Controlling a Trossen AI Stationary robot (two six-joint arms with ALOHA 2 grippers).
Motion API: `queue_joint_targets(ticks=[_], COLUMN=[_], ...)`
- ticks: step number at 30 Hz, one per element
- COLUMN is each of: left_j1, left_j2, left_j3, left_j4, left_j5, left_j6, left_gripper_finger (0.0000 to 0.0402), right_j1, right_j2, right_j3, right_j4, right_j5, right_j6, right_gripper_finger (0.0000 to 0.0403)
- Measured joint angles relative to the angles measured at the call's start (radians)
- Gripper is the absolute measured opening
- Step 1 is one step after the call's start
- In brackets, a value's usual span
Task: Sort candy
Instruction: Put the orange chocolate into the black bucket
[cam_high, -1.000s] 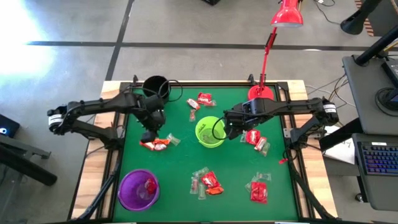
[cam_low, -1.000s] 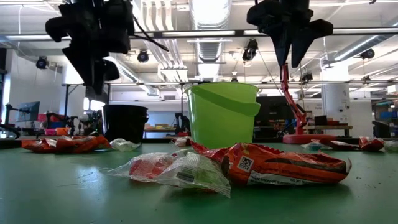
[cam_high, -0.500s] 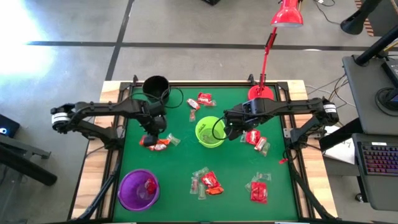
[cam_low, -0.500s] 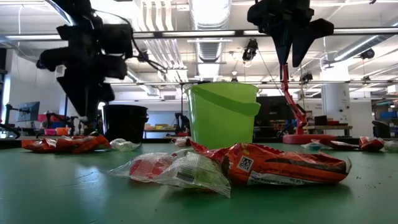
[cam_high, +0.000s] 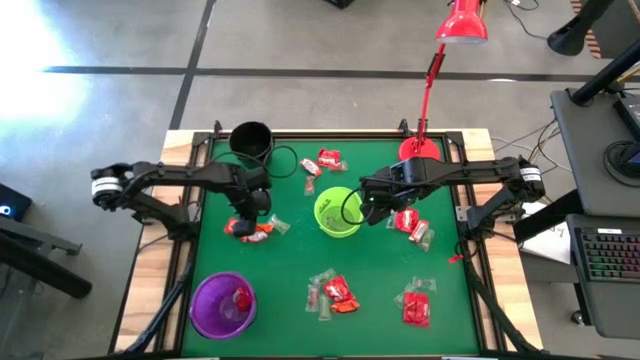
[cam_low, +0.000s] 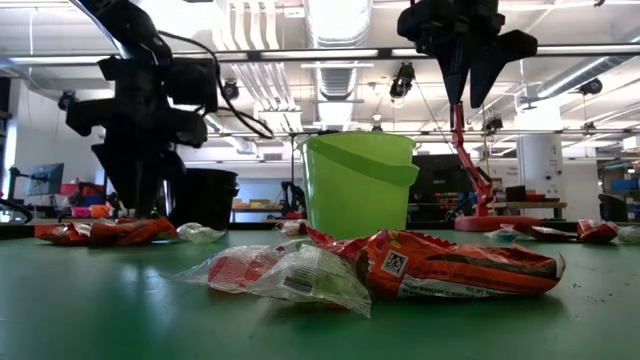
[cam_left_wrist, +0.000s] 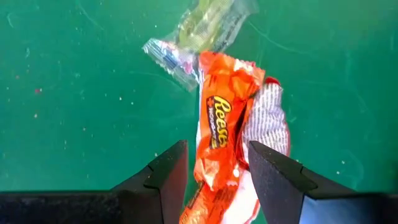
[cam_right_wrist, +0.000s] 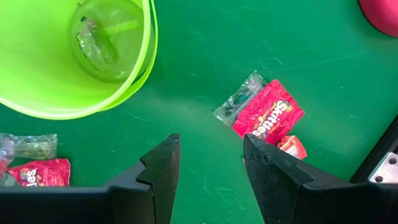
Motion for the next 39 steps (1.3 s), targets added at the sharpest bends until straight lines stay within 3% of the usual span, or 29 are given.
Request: queue_joint_targets(ticks=[20,33,39], left_j1=[0.0,0.0,0.0], left_j2=[0.099,0.087,0.083], left_j3=[-0.024,-0.024,-0.024], left_j4=[0.052,0.047,0.044], left_j5=[-0.044,-0.044,-0.044], left_j6=[0.0,0.007,0.007], left_gripper_finger=[0.0147,0.0018,0.0006], right_j1=[0.0,0.0,0.0], right_j2=[0.0,0.0,0.0], right_j3=[0.0,0.0,0.0], right_j4=[0.0,0.0,0.001], right_j5=[-0.016,-0.015,-0.015], right_j6=[0.003,0.0,0.001], right_gripper_finger=[0.0169,0.0169,0.0169])
